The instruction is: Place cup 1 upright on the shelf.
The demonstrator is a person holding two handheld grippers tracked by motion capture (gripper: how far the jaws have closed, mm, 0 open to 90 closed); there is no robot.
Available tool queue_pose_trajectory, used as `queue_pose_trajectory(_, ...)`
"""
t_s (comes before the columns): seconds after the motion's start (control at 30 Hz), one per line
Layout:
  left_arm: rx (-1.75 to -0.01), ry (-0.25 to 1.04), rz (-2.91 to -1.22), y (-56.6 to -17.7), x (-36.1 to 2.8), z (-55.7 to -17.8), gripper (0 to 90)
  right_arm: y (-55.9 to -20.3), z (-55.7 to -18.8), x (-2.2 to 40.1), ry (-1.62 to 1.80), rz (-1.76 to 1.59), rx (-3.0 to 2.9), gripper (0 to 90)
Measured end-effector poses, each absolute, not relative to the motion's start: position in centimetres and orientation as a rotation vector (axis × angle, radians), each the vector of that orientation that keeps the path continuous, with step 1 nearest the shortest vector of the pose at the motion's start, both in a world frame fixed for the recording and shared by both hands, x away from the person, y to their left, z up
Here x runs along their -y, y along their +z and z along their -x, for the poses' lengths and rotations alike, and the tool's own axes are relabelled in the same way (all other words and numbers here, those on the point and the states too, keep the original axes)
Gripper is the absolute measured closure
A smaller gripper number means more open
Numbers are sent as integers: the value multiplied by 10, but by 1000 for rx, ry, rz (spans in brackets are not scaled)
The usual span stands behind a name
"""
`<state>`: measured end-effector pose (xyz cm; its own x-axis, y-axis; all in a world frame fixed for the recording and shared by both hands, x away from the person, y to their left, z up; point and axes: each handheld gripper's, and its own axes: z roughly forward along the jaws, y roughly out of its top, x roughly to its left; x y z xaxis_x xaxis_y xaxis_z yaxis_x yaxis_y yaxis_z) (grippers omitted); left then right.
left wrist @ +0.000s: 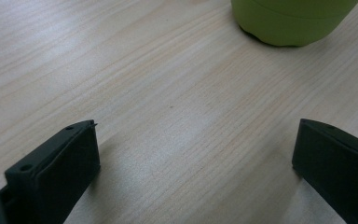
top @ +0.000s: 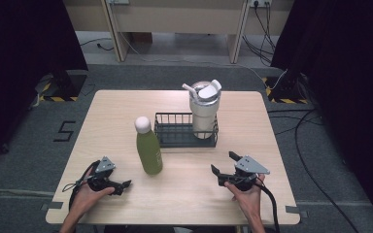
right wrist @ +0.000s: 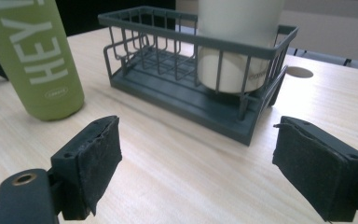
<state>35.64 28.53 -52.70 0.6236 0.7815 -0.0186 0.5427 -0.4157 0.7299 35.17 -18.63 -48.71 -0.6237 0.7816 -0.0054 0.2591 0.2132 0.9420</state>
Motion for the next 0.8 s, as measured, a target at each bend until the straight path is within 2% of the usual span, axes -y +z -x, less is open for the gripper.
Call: queue_pose_trajectory(0.8, -1032, 422, -2125, -527, -285, -357, 0, -500, -333, 196, 1348, -1009, -2066, 150)
